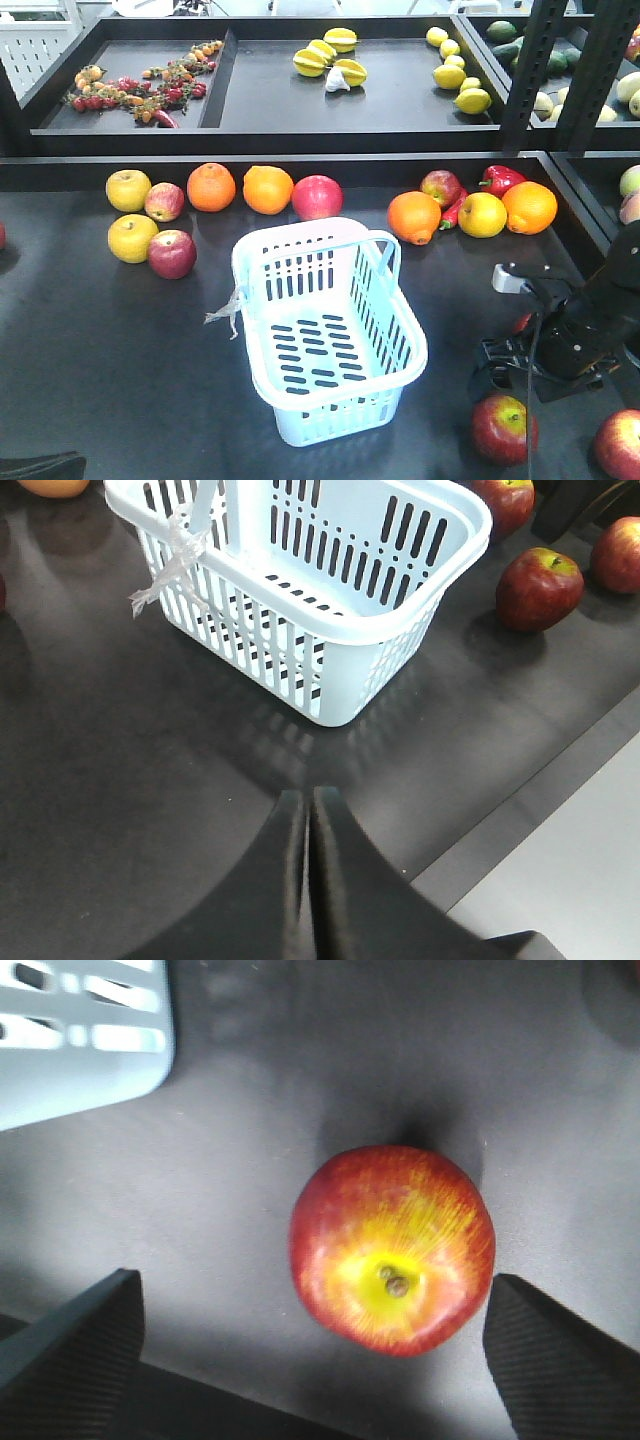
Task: Pick three apples into basket with both arms
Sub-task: 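Lower the right gripper over the red apple and close on it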
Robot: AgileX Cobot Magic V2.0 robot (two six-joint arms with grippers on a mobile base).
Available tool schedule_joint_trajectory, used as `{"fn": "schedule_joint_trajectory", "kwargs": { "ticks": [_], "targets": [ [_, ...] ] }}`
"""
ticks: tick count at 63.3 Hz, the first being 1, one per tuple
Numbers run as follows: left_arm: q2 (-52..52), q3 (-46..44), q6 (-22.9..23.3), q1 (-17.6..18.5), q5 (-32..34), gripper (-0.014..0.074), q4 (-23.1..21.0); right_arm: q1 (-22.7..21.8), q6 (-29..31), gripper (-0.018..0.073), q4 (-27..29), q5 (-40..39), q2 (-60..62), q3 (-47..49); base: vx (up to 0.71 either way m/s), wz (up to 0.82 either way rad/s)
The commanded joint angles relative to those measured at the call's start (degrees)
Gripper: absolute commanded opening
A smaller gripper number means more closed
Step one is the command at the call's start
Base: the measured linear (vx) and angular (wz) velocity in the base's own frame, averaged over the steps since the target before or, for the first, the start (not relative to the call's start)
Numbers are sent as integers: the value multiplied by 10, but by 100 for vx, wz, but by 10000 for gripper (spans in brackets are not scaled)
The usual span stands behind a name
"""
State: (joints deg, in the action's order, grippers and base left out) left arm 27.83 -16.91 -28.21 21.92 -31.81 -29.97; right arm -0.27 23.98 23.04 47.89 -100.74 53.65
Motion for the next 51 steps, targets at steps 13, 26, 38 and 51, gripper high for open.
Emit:
{"fn": "schedule_joint_trajectory", "kwargs": {
  "ticks": [13, 26, 38, 51],
  "targets": [
    [2, -14, 4, 1, 33, -7, -17, -2, -27, 641, -17, -28, -17, 16, 0, 0],
    [2, -14, 4, 1, 35, -7, -17, -2, -44, 636, -39, -34, -44, 16, 0, 0],
    [2, -14, 4, 1, 36, -7, -17, -2, -44, 631, -41, -37, -66, 16, 0, 0],
    [2, -14, 4, 1, 36, -7, -17, -2, -48, 590, -41, -38, -75, 16, 0, 0]
  ]
}}
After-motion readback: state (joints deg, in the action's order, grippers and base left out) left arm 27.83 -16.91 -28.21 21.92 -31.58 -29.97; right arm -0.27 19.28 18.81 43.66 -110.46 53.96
